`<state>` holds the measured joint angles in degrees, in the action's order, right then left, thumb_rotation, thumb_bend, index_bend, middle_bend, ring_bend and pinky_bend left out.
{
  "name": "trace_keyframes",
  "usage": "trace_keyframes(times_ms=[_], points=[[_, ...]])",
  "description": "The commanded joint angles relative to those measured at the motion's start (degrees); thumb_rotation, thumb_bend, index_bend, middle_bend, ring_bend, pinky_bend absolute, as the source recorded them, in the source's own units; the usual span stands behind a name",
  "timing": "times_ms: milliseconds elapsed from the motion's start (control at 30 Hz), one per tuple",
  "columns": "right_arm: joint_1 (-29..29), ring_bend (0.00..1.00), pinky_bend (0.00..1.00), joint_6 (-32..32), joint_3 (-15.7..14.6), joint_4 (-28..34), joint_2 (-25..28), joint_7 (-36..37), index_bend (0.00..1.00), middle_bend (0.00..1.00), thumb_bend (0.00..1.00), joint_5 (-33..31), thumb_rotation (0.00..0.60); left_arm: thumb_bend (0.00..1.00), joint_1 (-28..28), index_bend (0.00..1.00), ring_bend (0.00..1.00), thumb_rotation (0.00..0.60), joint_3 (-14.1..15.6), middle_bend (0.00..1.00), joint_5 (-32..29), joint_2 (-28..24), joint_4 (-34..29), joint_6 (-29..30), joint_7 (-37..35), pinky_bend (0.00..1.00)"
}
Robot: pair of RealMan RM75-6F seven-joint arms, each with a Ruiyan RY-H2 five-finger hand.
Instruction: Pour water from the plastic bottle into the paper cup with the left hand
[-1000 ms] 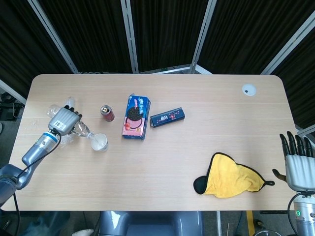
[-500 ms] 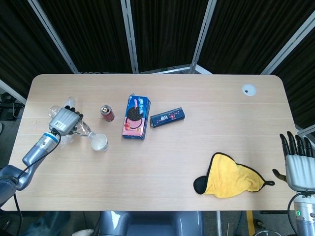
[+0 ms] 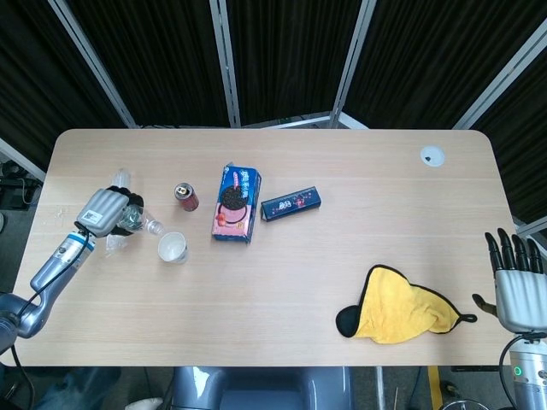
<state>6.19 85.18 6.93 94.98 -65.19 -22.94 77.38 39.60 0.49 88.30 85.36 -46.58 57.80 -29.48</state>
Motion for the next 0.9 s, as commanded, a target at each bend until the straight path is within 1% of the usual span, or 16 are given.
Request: trace_keyframes(times_ms=[33,133,267,367,433,567,667,767,900], points=[[-0.03,0.0,0.0,0.12,-0.04,0.17,0.09,0.11,0.0,0.0,0.0,0.21,0.6,0.39,-1.36,0.66,0.36,0.6,-1.43,0.52,0.02,-4.86,-8.14,4.21,-13.46,0.36],[-0.08,0.0,0.0,0.25,-0.11,0.45,0.25,0.29,0.0,0.0,0.0,0.48,0.6,0.39,-1.74,0.66,0.36,0.6,-1.99,0.52,0.8,-7.44,-13.55,6.69,-20.31,0.36],[-0.14,0.0,0.0,0.35,-0.25,0.82,0.5,0.65,0.0,0.0,0.0,0.95,0.6,0.38,-1.89,0.66,0.36,0.6,-2.44,0.52,2.19,-10.13,-22.44,9.18,-28.59,0.36],[-0.2,0.0,0.0,0.48,-0.29,1.02,0.71,1.05,0.0,0.0,0.0,1.22,0.6,0.37,-1.54,0.66,0.36,0.6,-2.29,0.52,2.99,-10.68,-27.59,9.18,-32.01,0.36],[-0.25,0.0,0.0,0.52,-0.28,1.11,0.92,1.41,0.0,0.0,0.0,1.35,0.6,0.37,-0.96,0.66,0.36,0.6,-2.16,0.52,3.32,-10.28,-30.63,8.29,-32.96,0.36],[-0.33,0.0,0.0,0.58,-0.23,1.15,1.35,2.15,0.0,0.0,0.0,1.49,0.6,0.37,0.43,0.66,0.36,0.6,-2.64,0.52,2.4,-7.41,-34.63,5.63,-32.11,0.36],[-0.33,0.0,0.0,0.4,-0.19,1.07,1.53,2.55,0.0,0.0,0.0,1.37,0.6,0.37,1.47,0.66,0.36,0.6,-3.14,0.52,0.79,-4.27,-35.98,3.02,-31.39,0.36],[-0.24,0.0,0.0,0.12,-0.08,0.9,1.63,2.78,0.0,0.0,0.0,1.11,0.6,0.37,2.25,0.66,0.36,0.6,-3.49,0.52,-0.74,-0.52,-35.64,0.81,-30.64,0.36],[-0.15,0.0,0.0,-0.28,0.13,0.56,1.7,3.12,0.0,0.0,0.0,0.47,0.6,0.37,2.91,0.67,0.36,0.6,-3.91,0.52,-3.07,5.28,-32.4,-1.75,-29.01,0.36]])
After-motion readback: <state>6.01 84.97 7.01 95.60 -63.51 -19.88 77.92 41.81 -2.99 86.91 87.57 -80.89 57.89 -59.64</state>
